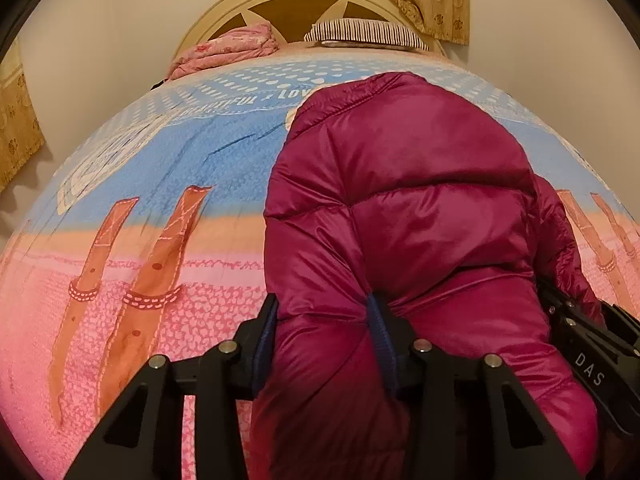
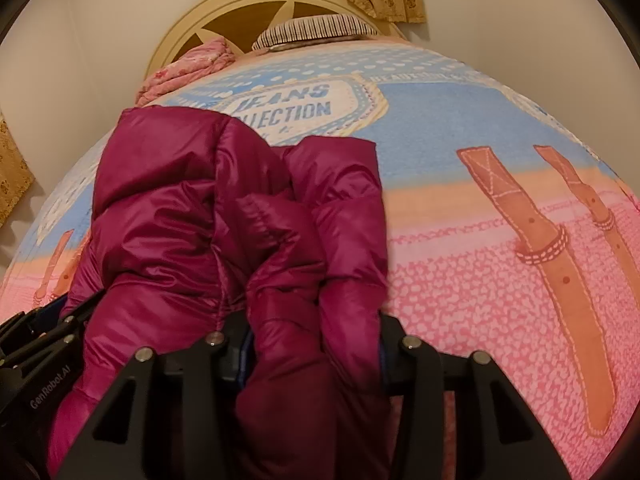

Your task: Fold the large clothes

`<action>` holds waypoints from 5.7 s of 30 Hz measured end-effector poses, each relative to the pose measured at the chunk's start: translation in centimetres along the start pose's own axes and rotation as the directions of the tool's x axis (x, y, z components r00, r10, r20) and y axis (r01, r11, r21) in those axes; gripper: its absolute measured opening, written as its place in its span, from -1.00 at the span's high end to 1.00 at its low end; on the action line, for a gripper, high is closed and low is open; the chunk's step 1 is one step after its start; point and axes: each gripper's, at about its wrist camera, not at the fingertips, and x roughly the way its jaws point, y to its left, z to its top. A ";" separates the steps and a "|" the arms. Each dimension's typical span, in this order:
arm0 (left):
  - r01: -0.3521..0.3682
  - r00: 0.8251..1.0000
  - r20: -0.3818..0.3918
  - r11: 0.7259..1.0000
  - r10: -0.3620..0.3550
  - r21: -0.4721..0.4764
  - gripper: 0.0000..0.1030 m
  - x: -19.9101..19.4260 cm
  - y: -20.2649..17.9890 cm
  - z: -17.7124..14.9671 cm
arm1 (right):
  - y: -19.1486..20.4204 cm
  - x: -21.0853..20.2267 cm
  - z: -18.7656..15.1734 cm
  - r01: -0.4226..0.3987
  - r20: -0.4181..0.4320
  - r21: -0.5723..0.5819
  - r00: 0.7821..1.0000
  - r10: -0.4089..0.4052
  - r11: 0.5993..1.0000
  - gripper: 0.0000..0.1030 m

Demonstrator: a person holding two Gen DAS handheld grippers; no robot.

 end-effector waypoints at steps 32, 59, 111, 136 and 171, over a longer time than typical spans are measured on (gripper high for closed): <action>-0.055 0.989 0.143 0.998 0.048 0.042 0.77 -5.3 0.0 -0.3 | 1.4 -2.4 -0.6 -0.042 0.051 -0.062 0.998 0.045 0.997 0.57; -0.061 0.968 0.239 0.997 0.070 -0.047 0.81 -12.3 5.4 -1.5 | 5.9 -6.1 -0.5 -0.135 0.099 -0.153 0.984 0.151 0.979 0.65; -0.267 0.935 0.151 0.916 0.322 -0.300 0.84 -14.7 23.8 -7.6 | 24.1 -3.7 -3.8 -0.367 -0.069 -0.434 0.924 0.376 0.823 0.65; -0.284 0.944 0.081 0.910 0.321 -0.302 0.68 -10.7 25.1 -9.3 | 25.0 -0.7 -4.5 -0.360 -0.113 -0.429 0.932 0.346 0.829 0.59; -0.328 0.933 0.028 0.879 0.360 -0.346 -0.34 -9.6 26.0 -10.1 | 23.9 -0.2 -4.3 -0.330 -0.124 -0.391 0.944 0.306 0.859 0.08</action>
